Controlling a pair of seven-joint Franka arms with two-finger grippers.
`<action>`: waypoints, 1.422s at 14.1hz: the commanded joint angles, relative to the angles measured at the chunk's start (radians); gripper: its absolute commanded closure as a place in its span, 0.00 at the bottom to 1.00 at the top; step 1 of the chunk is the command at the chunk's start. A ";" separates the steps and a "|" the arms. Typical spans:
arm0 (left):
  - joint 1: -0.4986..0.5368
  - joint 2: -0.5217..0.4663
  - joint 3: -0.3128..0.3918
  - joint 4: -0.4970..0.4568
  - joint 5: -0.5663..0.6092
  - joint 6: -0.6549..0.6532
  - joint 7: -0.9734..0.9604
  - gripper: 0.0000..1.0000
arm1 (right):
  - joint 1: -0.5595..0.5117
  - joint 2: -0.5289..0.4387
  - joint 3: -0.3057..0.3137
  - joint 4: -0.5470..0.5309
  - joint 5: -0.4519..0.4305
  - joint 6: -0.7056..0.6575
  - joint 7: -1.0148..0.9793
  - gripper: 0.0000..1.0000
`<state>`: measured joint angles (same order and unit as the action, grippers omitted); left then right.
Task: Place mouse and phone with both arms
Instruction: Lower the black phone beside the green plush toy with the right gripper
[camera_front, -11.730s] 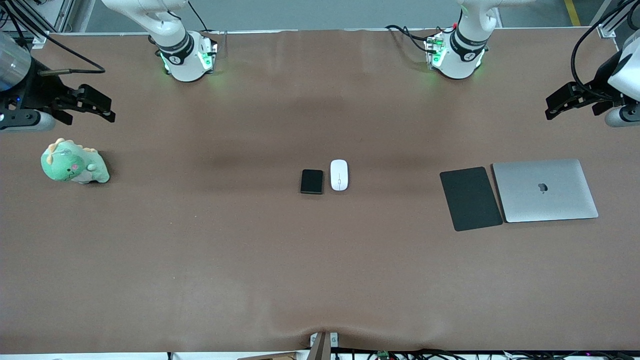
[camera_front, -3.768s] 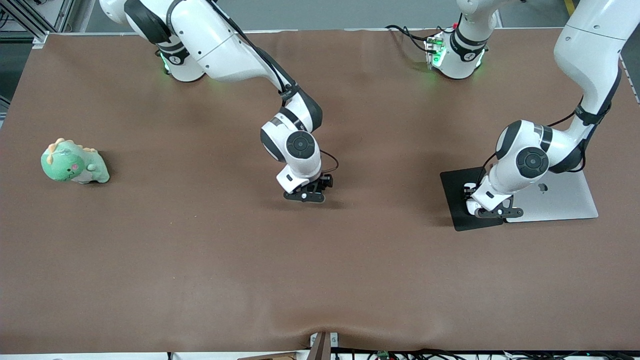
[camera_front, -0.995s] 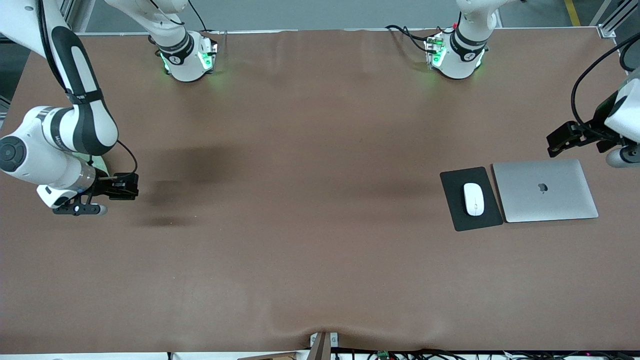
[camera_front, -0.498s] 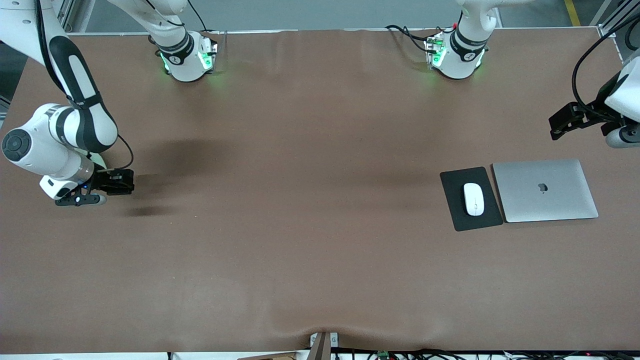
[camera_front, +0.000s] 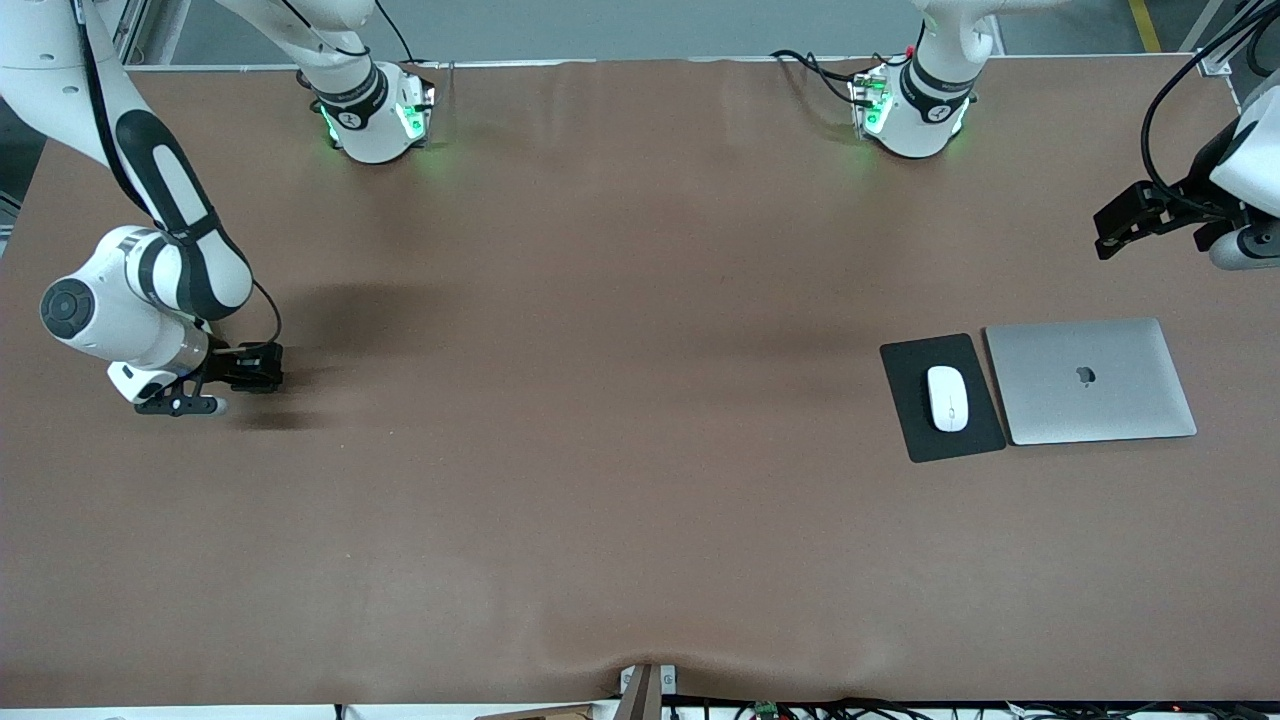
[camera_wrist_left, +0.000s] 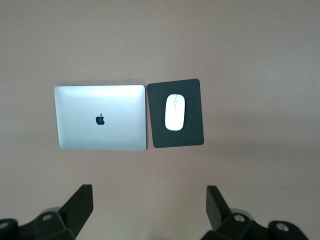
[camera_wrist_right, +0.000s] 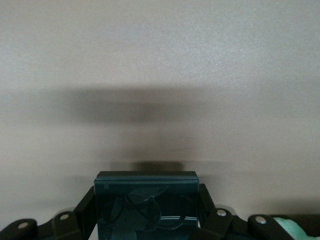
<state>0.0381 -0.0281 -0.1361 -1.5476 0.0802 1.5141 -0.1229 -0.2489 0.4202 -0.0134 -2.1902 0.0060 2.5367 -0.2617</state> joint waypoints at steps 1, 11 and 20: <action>-0.001 -0.027 0.009 -0.031 -0.025 0.011 0.008 0.00 | -0.013 0.015 -0.026 0.001 -0.069 0.043 0.022 0.99; -0.001 -0.030 0.010 -0.025 -0.059 0.000 0.017 0.00 | -0.006 0.051 -0.030 0.023 -0.084 0.044 0.119 0.00; -0.001 -0.029 0.010 -0.022 -0.062 0.000 0.000 0.00 | 0.100 -0.072 -0.017 0.200 -0.072 -0.395 0.124 0.00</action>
<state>0.0381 -0.0330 -0.1341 -1.5551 0.0436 1.5141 -0.1230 -0.1862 0.3951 -0.0333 -2.0169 -0.0587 2.2302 -0.1628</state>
